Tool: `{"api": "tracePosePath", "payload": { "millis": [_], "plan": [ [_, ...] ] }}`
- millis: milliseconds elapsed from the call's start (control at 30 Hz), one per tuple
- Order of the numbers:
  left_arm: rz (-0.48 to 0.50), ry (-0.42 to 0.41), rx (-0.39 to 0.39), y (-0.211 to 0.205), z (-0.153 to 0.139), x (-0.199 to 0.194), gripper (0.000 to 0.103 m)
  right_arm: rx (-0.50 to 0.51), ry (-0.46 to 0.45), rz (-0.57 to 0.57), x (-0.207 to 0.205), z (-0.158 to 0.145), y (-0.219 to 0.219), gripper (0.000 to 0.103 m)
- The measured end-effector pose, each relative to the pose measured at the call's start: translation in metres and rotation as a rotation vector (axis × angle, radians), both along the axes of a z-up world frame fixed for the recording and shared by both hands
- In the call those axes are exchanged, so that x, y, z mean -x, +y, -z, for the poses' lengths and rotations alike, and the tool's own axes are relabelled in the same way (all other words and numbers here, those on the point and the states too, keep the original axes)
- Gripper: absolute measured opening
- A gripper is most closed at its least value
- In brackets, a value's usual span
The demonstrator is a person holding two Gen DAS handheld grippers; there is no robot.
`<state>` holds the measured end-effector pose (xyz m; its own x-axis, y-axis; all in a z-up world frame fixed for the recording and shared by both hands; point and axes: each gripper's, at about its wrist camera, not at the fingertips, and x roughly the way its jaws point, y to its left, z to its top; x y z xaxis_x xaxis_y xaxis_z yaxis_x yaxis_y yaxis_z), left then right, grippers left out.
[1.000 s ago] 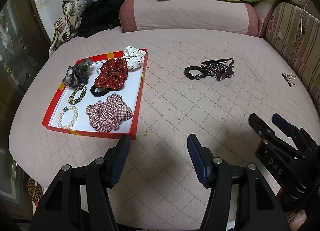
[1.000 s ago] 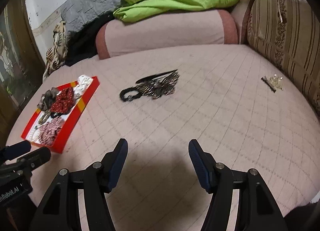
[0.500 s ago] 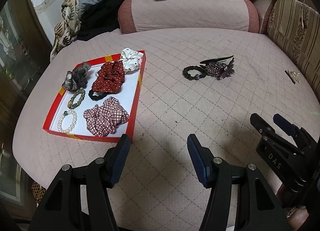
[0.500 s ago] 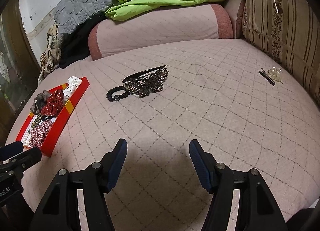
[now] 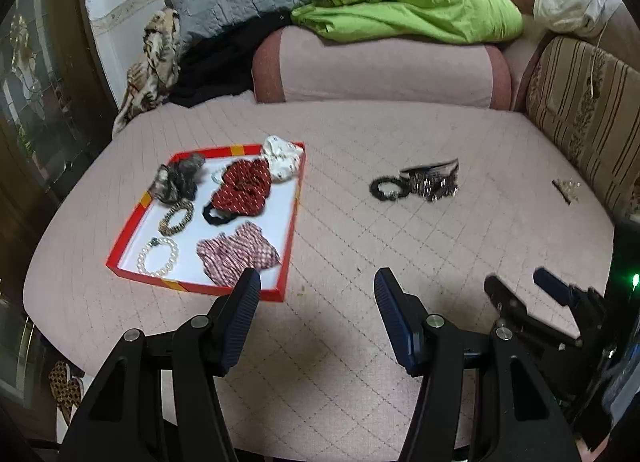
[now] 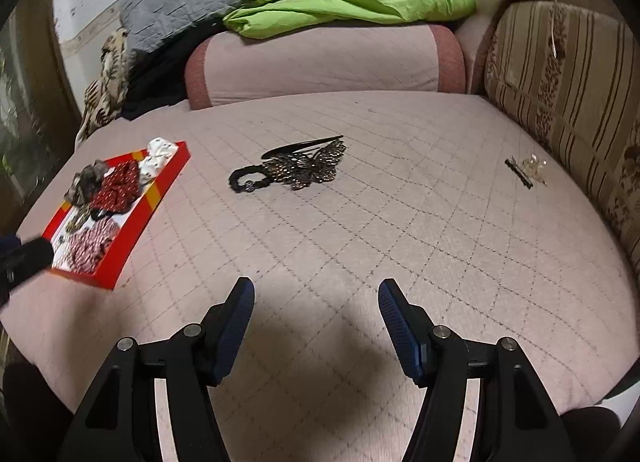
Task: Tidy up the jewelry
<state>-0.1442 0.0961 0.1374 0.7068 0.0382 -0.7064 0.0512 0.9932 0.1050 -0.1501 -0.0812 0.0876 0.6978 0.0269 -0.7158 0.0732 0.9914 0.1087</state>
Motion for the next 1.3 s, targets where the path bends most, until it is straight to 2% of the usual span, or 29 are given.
{"api": "tracePosePath", "payload": {
  "millis": [167,400,533,700,1033,1300],
  "plan": [
    [-0.038,-0.052,0.047,0.016,-0.015,0.003,0.058,0.059,0.016,-0.007,0.014,-0.011,0.005,0.069],
    [-0.076,-0.105,0.117,0.044,-0.028,0.01,0.058,0.085,0.06,-0.015,0.024,-0.017,0.016,0.071],
    [-0.08,-0.123,0.121,0.054,-0.031,0.011,0.059,0.128,0.051,-0.034,0.029,-0.026,0.028,0.071],
    [-0.085,-0.135,0.12,0.059,-0.029,0.015,0.069,0.139,0.055,-0.041,0.031,-0.03,0.036,0.071],
    [-0.083,-0.124,0.117,0.057,-0.026,0.013,0.07,0.152,0.056,-0.057,0.03,-0.026,0.041,0.071],
    [-0.051,-0.083,0.082,0.043,-0.016,0.004,0.07,0.114,0.087,-0.045,0.022,-0.012,0.033,0.071]
  ]
}}
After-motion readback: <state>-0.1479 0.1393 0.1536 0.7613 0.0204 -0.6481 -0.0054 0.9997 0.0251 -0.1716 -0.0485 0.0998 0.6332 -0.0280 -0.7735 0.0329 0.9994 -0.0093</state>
